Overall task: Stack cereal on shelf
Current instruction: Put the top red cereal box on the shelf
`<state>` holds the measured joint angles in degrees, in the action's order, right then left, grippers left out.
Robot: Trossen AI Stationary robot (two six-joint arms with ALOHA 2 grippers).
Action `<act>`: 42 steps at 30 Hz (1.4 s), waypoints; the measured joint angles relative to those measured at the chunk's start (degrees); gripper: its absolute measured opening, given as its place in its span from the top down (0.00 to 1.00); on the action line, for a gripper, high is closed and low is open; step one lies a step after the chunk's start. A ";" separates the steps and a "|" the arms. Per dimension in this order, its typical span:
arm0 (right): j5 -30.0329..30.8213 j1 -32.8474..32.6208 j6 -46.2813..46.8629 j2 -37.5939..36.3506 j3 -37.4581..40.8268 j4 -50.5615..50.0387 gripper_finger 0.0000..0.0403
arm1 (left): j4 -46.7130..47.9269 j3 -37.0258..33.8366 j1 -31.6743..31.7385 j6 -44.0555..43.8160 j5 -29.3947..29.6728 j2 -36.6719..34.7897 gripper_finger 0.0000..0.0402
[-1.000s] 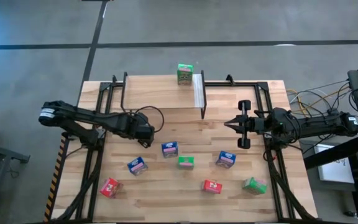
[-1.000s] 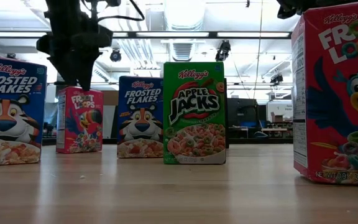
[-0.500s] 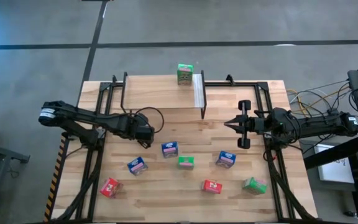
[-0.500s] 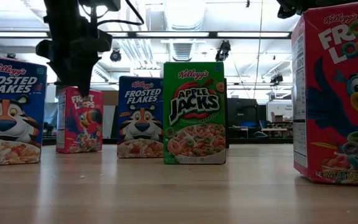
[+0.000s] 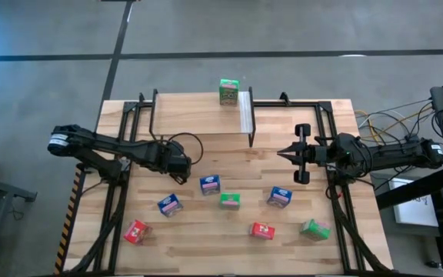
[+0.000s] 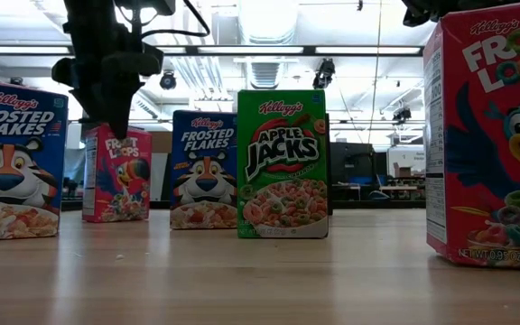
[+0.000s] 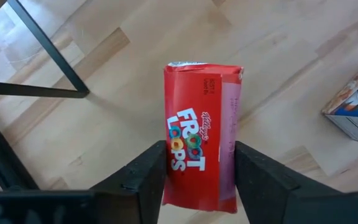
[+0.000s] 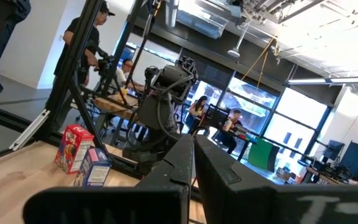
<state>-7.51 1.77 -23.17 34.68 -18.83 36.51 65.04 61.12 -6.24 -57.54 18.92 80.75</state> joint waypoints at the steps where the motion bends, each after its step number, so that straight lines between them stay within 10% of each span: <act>1: 0.00 0.01 0.01 0.00 0.00 0.00 0.98 | -0.02 0.00 -0.04 0.02 0.00 0.00 0.61; 11: 0.02 0.00 0.06 0.00 0.00 0.00 0.98 | -0.02 2.59 -2.05 4.14 -2.62 -1.39 0.61; 25: 0.04 0.01 0.11 0.02 -0.02 0.02 0.98 | 2.44 24.71 -2.05 40.89 -1.04 -1.33 0.61; 42: 0.05 0.01 0.19 0.02 -0.02 0.02 0.98 | 8.46 35.60 21.63 79.52 3.00 -1.33 0.61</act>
<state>-7.46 1.78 -22.98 34.70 -18.85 36.53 73.50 96.73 15.39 21.98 21.91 79.42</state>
